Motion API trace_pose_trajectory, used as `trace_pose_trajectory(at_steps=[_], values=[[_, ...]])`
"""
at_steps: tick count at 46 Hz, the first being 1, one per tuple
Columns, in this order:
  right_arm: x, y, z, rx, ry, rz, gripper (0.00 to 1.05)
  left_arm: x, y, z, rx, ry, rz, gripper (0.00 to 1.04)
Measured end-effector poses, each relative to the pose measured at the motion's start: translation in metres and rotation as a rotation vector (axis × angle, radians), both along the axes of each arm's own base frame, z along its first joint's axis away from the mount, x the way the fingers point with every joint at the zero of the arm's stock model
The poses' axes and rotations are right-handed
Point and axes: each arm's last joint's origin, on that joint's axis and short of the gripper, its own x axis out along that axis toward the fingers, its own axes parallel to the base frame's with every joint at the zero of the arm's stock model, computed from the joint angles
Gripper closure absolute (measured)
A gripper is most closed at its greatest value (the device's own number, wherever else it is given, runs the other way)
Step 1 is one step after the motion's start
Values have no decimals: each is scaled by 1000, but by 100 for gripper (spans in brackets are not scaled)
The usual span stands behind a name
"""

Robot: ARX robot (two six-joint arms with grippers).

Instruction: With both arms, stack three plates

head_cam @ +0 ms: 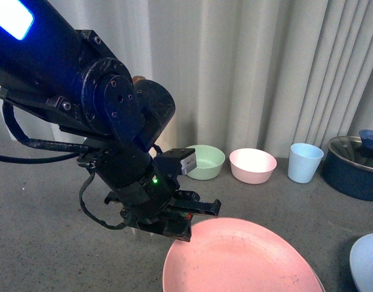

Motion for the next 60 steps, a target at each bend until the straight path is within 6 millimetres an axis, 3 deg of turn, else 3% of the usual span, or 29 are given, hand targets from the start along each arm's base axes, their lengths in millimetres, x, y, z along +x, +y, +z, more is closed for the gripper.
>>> trace_pose_trajectory(at_steps=[5,11,18,25,30,36,37,40,43,47,53,59,60], values=[[0,0,0,0,0,0,7,0,1,0,2,1,-6,54],[0,0,0,0,0,0,7,0,3,6,-3,-13,-15,35],[0,0,0,0,0,0,7,-2,11,39,18,-169,-43,7],[0,0,0,0,0,0,7,-33,19,99,-6,-409,-140,7],[0,0,0,0,0,0,7,-79,30,149,-14,-611,-221,7],[0,0,0,0,0,0,7,-130,50,180,-33,-748,-283,7],[0,0,0,0,0,0,7,-136,52,181,-15,-781,-252,8],[0,0,0,0,0,0,7,-157,73,180,43,-1033,192,24],[0,0,0,0,0,-2,7,-177,97,169,-11,-1146,478,38],[0,0,0,0,0,-1,7,-190,114,156,-54,-1172,559,51],[0,0,0,0,0,1,7,-206,131,120,-65,-1124,563,76],[0,0,0,0,0,-1,7,-223,144,101,-78,-1125,563,102],[0,0,0,0,0,-1,7,-226,147,99,-79,-1127,569,101]])
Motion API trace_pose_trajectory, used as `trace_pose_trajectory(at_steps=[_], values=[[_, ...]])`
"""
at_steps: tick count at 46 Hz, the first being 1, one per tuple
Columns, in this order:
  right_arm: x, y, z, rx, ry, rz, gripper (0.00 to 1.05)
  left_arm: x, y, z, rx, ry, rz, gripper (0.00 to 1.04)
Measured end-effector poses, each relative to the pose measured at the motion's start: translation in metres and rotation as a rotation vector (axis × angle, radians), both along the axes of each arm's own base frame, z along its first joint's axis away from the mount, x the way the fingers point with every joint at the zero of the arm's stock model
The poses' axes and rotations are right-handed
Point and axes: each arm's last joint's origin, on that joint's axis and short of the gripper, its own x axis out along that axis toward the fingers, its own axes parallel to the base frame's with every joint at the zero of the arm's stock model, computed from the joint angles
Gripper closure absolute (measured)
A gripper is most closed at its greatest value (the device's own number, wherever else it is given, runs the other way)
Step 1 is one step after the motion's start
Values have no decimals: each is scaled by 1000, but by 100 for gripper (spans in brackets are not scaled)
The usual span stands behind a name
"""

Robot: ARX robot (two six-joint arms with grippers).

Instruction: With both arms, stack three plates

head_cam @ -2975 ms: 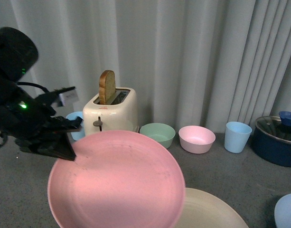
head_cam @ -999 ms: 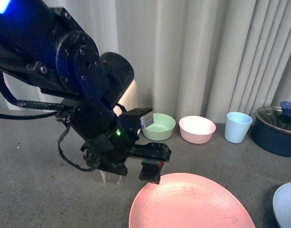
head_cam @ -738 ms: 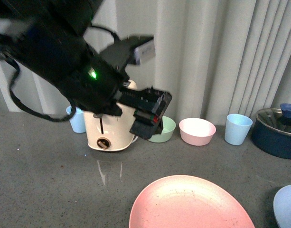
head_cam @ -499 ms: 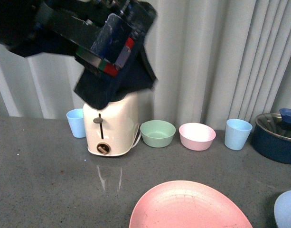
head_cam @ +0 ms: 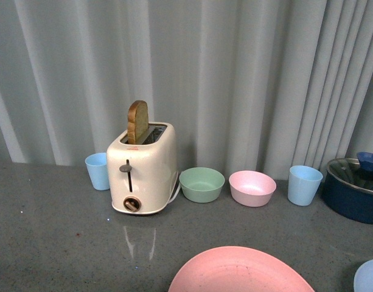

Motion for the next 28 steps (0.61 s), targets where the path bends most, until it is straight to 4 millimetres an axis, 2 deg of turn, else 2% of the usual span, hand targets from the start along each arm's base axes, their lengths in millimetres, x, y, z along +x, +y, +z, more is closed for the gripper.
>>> trace_pose_trajectory(at_steps=[7,28], values=[[0,0,0,0,0,0,7,-16,12,-20,-7,3,7,101],[0,0,0,0,0,0,7,-40,31,-40,-9,-2,13,101]])
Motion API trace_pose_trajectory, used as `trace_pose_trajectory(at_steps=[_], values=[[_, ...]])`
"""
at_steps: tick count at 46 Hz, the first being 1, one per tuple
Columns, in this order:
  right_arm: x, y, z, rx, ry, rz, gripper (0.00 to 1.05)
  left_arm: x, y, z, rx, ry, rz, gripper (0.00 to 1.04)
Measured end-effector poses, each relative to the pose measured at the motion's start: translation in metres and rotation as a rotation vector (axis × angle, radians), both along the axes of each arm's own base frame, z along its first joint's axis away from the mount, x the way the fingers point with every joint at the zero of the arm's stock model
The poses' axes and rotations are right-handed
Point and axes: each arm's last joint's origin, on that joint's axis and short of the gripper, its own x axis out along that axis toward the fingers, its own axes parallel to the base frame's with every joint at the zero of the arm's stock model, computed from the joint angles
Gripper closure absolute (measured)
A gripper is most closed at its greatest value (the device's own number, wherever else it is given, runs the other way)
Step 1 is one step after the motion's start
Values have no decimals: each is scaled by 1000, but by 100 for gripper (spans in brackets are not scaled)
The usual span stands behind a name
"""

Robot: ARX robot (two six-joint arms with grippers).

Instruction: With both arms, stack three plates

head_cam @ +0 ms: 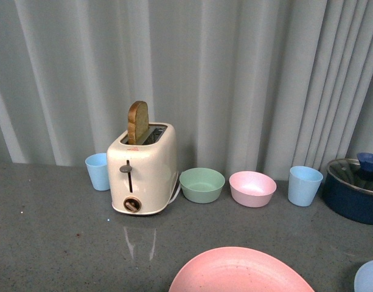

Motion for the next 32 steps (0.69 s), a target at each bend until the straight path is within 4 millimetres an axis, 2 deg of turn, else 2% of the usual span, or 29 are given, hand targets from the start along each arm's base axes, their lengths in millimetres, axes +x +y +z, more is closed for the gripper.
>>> trace_pose_trajectory(at_steps=[16,32], values=[[0,0,0,0,0,0,7,-12,0,-10,-2,-6,-3,101],[0,0,0,0,0,0,7,-20,0,-7,-2,-33,-2,101]])
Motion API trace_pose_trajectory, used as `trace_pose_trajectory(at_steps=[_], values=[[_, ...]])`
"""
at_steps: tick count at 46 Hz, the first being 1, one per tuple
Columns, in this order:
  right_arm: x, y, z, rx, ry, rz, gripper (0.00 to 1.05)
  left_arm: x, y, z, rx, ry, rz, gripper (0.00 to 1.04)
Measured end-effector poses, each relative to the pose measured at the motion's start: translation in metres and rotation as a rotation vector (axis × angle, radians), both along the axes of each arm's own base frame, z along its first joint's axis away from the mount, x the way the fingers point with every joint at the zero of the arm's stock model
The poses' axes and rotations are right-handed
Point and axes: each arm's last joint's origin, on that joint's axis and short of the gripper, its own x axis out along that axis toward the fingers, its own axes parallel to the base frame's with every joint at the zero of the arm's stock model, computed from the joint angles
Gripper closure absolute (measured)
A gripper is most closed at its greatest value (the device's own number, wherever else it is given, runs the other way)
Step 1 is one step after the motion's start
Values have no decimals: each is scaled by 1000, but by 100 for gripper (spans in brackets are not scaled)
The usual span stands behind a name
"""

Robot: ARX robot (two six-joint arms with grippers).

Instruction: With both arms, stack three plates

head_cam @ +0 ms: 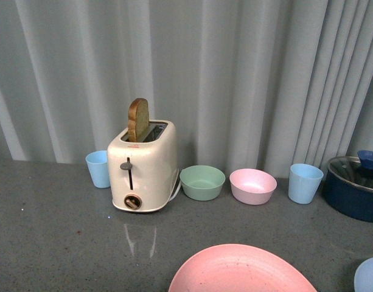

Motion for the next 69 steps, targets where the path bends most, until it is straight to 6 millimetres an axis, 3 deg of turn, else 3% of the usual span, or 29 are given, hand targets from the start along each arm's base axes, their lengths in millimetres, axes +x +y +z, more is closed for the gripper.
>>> trace_pose_trajectory(at_steps=[26,37,51,58,60,62,64,69], values=[[0,0,0,0,0,0,7,-17,0,-4,0,6,-2,101],[0,0,0,0,0,0,7,-17,0,-3,0,6,-2,55],[0,0,0,0,0,0,7,-17,0,-3,0,6,-2,6],[0,0,0,0,-1,-10,7,-17,0,-3,0,6,-2,7],[3,1,4,-45,-32,-104,7,-17,0,-3,0,6,-2,7],[8,-2,14,-116,-65,-405,7,-17,0,-3,0,6,2,7],[12,-6,18,-142,-55,-554,7,-17,0,-3,0,6,0,7],[26,-24,34,-164,-20,-722,7,-17,0,-3,0,6,-2,7]])
